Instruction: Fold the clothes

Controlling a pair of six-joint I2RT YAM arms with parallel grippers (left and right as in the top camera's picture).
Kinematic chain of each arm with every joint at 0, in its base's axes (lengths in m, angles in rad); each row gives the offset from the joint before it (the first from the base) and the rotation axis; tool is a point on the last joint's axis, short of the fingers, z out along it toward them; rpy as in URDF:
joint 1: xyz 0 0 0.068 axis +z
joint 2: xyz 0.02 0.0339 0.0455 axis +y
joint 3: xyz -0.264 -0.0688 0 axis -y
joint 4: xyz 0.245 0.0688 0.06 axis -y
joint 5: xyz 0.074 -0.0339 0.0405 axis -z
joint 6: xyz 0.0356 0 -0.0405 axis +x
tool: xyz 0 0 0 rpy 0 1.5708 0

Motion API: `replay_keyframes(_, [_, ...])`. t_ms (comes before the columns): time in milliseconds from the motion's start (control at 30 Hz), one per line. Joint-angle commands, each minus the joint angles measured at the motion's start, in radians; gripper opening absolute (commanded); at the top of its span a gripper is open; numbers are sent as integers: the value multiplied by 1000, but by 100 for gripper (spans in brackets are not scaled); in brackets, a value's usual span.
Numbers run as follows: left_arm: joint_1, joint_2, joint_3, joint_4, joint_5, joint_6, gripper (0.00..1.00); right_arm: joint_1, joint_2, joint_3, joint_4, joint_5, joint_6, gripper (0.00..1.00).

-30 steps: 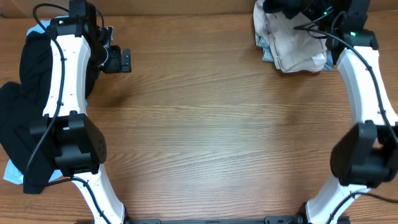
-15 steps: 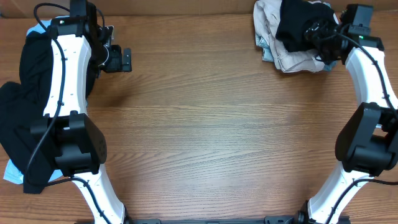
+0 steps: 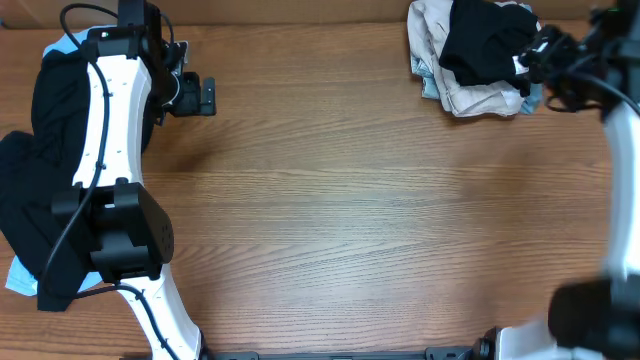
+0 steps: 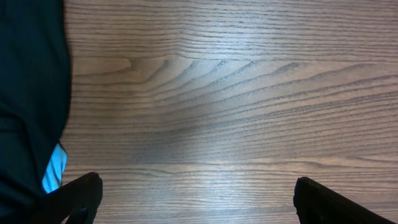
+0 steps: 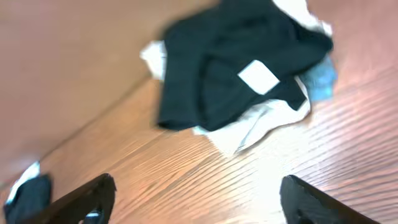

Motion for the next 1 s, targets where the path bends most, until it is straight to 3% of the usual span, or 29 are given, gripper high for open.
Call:
replay_keyframes(0, [-7,-8,-5,6,11,-9,100,16,-136,21,-47,-60,-184,93])
replay_keyframes(67, [-7,-8,-5,6,11,-9,100,29,-208,21,-95,-60,-216,94])
replay_keyframes(100, [-7,-8,-5,6,11,-9,100,35,-241,21,-130,-60,-214,100])
replay_keyframes(300, [-7,-8,-5,6,11,-9,100,44,-375,21,-317,-59,-215,100])
replay_keyframes(633, [-7,-8,-5,6,11,-9,100,44,-411,19,-487,74,-227,100])
replay_keyframes(800, [-7,-8,-5,6,11,-9,100,85,-475,-81,-325,76,-248,100])
replay_keyframes(933, [-7,-8,-5,6,11,-9,100,149,-607,-305,-78,123,-248,100])
replay_keyframes(967, [-7,-8,-5,6,11,-9,100,178,-692,-445,43,126,-248,100])
